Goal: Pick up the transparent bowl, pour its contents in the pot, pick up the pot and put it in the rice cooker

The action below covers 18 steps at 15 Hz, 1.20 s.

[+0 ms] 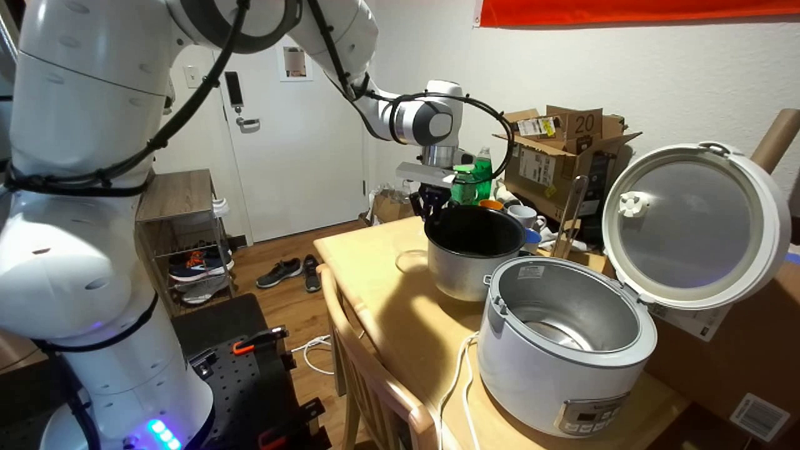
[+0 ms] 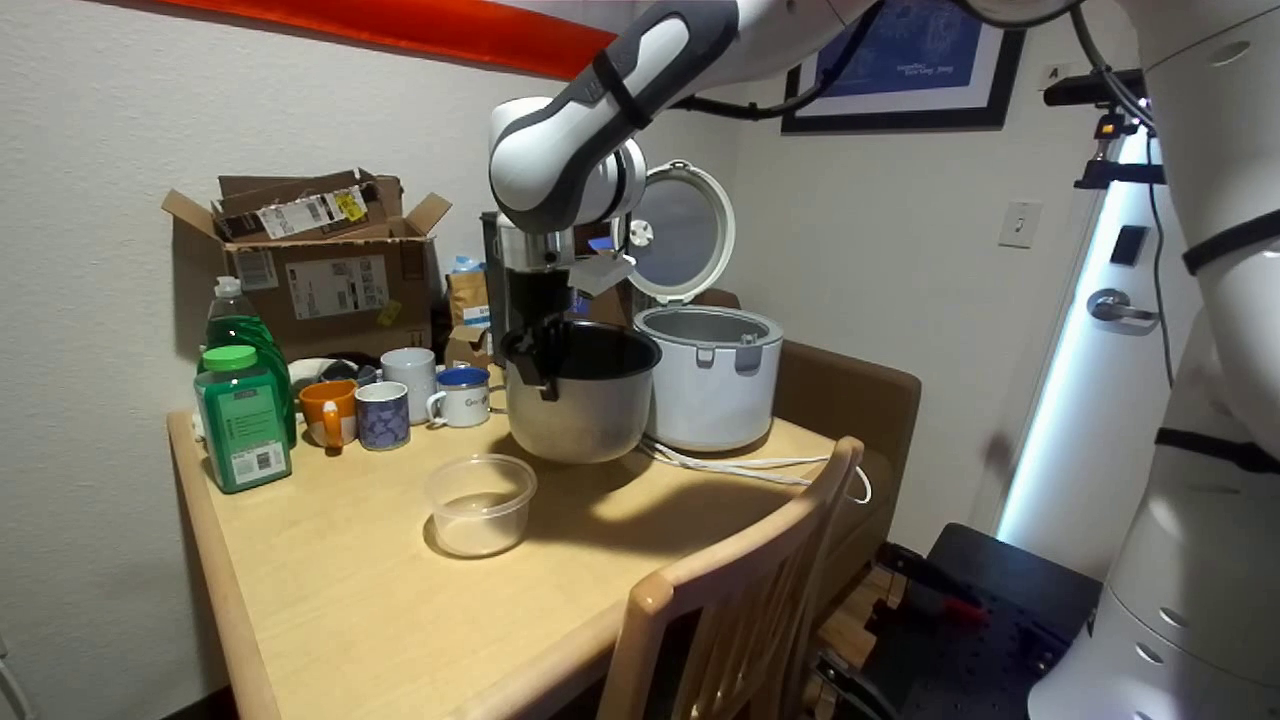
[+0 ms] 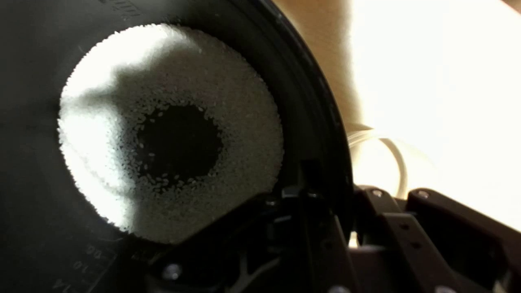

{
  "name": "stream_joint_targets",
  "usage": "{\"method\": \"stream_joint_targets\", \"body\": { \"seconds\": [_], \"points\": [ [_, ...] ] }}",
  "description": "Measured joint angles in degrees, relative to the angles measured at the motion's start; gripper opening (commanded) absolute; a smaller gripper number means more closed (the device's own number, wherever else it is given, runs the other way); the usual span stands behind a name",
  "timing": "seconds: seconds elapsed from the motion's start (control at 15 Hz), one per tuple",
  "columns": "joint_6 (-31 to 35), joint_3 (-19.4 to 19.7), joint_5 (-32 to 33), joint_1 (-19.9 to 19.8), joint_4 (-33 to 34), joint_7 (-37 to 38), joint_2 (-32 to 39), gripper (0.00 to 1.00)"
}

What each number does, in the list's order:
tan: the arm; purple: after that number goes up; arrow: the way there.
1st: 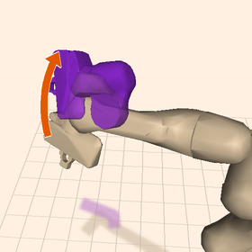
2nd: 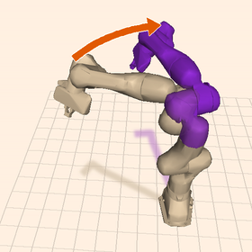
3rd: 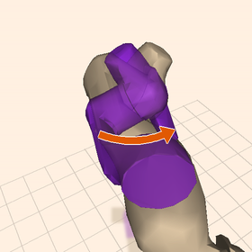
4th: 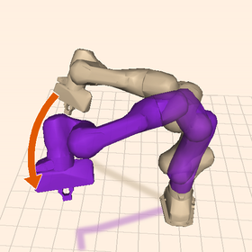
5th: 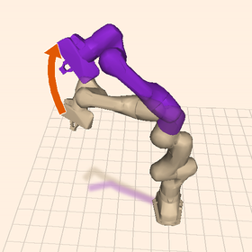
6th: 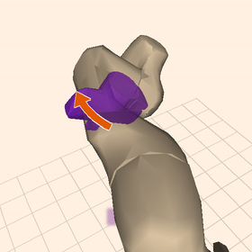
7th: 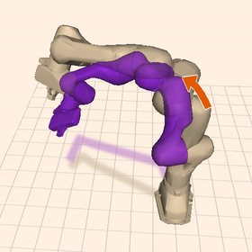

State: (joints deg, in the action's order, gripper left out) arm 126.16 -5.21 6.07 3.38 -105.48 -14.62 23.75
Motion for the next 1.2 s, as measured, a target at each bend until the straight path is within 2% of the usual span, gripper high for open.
{"method": "stream_joint_targets", "body": {
  "seconds": [0.47,1.2],
  "points": [
    [-7.17,-0.07,0.56,0.29,2.01,-3.16,-2.95,0.02],
    [-10.58,-0.07,2.56,0.78,3.54,-7.92,-8.33,0.02]
  ]
}}
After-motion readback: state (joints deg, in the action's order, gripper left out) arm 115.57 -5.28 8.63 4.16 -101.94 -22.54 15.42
